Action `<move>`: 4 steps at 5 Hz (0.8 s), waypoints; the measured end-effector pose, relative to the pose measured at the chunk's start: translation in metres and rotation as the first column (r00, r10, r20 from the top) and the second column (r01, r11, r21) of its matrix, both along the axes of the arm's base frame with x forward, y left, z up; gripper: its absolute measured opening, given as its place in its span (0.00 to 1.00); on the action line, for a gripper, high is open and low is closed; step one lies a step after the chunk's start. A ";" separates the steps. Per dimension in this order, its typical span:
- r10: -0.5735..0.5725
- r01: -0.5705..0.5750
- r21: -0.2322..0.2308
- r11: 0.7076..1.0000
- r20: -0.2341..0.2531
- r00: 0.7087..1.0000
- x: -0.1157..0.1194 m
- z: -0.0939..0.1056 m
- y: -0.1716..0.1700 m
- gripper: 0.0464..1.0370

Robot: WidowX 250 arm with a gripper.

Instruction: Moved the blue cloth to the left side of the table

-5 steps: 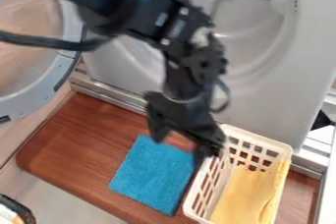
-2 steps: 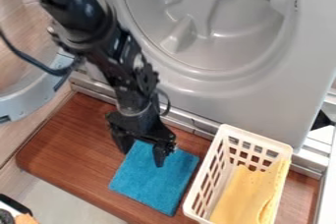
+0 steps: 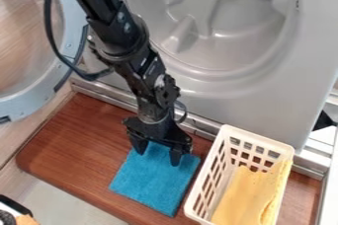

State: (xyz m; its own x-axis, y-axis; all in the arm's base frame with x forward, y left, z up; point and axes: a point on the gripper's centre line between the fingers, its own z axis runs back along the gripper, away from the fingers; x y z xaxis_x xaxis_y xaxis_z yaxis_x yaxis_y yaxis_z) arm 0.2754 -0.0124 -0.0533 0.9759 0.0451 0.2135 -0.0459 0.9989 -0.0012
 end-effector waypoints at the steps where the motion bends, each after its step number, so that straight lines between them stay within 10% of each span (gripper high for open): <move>1: -0.070 0.070 -0.001 0.998 -0.025 0.997 0.001 -0.009 -0.016 0.96; 4: -0.142 0.149 0.042 0.988 -0.136 0.980 0.007 -0.030 -0.004 0.96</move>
State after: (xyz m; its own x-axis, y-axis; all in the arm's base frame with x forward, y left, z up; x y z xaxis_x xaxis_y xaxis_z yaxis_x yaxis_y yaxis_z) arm 0.2821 -0.0167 -0.0835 0.9911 -0.1068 0.0800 0.1033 0.9935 0.0468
